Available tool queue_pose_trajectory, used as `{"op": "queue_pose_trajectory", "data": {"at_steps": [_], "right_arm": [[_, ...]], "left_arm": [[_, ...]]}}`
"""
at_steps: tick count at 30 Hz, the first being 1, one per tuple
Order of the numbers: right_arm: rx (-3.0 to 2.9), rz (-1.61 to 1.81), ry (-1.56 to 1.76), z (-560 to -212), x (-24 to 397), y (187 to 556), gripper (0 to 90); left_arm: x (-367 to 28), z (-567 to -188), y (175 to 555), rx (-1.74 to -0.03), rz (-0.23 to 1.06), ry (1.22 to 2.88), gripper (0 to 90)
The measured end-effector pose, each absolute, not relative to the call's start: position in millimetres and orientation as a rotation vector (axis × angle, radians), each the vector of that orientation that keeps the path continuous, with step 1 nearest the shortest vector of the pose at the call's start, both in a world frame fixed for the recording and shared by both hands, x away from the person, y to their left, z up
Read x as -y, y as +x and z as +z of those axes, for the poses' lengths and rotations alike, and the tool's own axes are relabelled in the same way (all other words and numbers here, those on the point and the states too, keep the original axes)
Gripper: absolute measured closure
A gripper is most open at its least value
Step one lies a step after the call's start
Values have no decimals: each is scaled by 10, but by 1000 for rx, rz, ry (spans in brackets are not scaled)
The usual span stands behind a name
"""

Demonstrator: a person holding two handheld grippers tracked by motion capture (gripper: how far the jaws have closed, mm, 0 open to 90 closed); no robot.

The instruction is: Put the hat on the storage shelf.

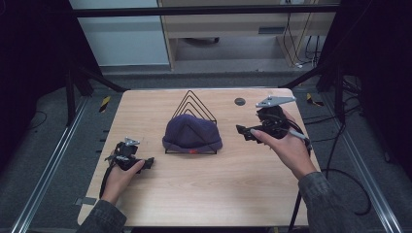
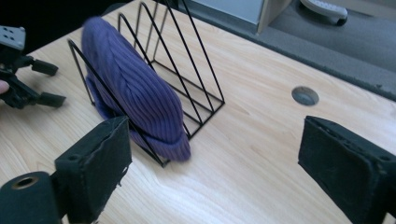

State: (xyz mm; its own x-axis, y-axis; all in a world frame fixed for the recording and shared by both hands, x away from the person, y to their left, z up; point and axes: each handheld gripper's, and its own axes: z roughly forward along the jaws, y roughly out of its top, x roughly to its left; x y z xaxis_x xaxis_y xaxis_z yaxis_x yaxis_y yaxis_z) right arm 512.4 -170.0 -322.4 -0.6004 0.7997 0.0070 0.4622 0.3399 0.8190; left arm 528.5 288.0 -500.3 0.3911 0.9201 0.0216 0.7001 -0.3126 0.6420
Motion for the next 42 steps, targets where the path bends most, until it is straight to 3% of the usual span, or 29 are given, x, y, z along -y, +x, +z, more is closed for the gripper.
{"op": "queue_pose_trajectory", "data": {"at_steps": [9,25,42], "right_arm": [[-2213,1119,1185,-3619,1914,4999,114],[-2265,1040,1410,-4683,2133,4918,107],[-2239,979,1459,-5012,2199,4900,78]], "left_arm": [[-2880,-5005,5281,-1377,525,2107,0],[-2883,-5008,5277,-1372,525,2106,0],[-2882,-5009,5276,-1372,527,2105,0]]}}
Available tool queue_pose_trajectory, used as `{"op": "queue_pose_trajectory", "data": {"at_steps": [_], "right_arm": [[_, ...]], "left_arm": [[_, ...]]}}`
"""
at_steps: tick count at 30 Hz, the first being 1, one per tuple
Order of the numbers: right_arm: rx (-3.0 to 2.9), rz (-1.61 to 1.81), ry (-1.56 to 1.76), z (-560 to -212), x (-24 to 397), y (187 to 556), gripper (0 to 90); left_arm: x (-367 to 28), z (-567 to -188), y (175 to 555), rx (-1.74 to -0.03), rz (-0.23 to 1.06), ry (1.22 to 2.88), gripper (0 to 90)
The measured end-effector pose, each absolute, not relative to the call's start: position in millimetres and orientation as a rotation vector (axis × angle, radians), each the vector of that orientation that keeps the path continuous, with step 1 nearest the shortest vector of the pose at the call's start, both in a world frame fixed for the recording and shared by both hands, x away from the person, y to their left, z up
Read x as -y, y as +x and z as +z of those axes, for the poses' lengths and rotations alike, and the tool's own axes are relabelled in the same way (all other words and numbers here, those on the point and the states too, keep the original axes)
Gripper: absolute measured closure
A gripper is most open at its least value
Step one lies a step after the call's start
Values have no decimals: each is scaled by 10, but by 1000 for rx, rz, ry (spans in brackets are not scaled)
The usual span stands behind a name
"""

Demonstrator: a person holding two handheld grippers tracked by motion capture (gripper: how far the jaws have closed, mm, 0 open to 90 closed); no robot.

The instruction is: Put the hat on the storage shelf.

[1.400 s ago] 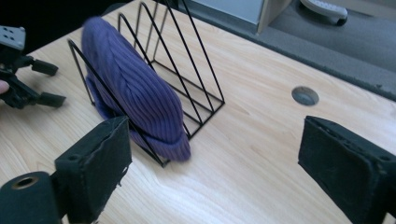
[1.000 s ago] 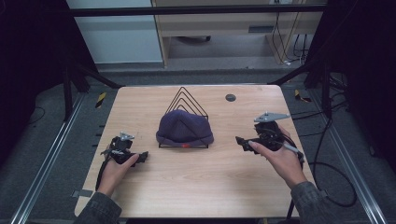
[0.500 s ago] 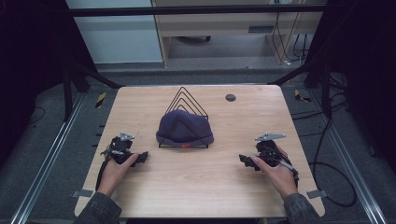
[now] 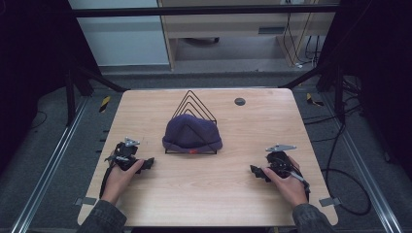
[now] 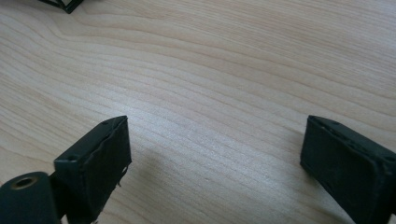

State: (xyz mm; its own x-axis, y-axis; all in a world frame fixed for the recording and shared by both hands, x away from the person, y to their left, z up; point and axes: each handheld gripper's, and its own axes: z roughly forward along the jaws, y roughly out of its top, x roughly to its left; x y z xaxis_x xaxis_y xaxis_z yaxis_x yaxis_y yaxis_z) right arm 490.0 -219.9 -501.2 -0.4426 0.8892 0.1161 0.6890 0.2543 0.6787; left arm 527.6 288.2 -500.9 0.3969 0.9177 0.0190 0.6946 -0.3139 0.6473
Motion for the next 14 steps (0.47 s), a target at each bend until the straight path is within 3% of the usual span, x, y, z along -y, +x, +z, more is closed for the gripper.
{"op": "queue_pose_trajectory", "data": {"at_steps": [8,14], "right_arm": [[-2206,932,1330,-5118,2092,4810,9],[-2195,941,1335,-5127,2084,4805,6]], "left_arm": [[-2883,-5009,5276,-1372,526,2105,0],[-2883,-5008,5277,-1372,525,2105,0]]}}
